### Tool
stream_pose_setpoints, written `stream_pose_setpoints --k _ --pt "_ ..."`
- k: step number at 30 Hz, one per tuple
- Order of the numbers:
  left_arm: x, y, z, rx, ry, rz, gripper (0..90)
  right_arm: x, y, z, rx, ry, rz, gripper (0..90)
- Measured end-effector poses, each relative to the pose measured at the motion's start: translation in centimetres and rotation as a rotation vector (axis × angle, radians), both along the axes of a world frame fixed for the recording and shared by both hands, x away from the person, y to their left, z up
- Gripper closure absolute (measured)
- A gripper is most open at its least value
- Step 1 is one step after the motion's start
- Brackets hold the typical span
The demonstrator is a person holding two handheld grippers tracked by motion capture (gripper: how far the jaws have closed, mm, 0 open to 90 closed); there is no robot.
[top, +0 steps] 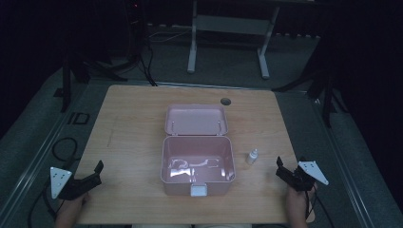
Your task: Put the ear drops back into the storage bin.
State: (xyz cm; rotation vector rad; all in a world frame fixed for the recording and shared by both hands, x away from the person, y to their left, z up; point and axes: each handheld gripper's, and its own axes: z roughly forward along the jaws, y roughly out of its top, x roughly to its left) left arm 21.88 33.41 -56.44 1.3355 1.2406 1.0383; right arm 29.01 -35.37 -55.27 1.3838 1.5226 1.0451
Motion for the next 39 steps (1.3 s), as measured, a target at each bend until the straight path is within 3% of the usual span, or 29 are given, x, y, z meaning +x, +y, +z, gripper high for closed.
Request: stream_pose_setpoints --k 9,15,17,19,23,33,36,39 --pt "0.0 0.0 0.0 0.007 -0.009 0.007 0.4 0.3 0.4 0.0 -0.011 0.037 0.046 12.8" --pt "0.0 -0.3 -0.1 0.036 -0.015 0.003 0.4 0.7 0.1 0.0 0.03 0.092 0.078 12.5" --pt "0.0 -0.3 -0.1 0.037 -0.014 0.0 0.4 0.8 0.1 0.1 0.042 0.115 0.089 12.5" --pt "-0.1 -0.3 -0.1 0.035 -0.015 0.0 0.4 1.0 0.1 0.3 0.086 0.13 0.101 12.5" --pt "-0.1 -0.3 -0.1 0.035 -0.012 -0.005 0.4 1.2 0.2 1.0 0.101 0.156 0.138 12.4" --pt "-0.1 -0.3 -0.1 0.028 -0.008 -0.013 0.4 1.7 0.5 2.2 0.049 0.264 0.191 12.4" --pt "0.0 -0.3 -0.1 0.025 -0.008 -0.018 0.4 1.8 0.7 2.8 0.053 0.315 0.237 12.4" --pt "0.0 -0.3 -0.1 0.023 -0.006 -0.021 0.4 1.9 1.1 2.9 0.009 0.396 0.276 12.5"
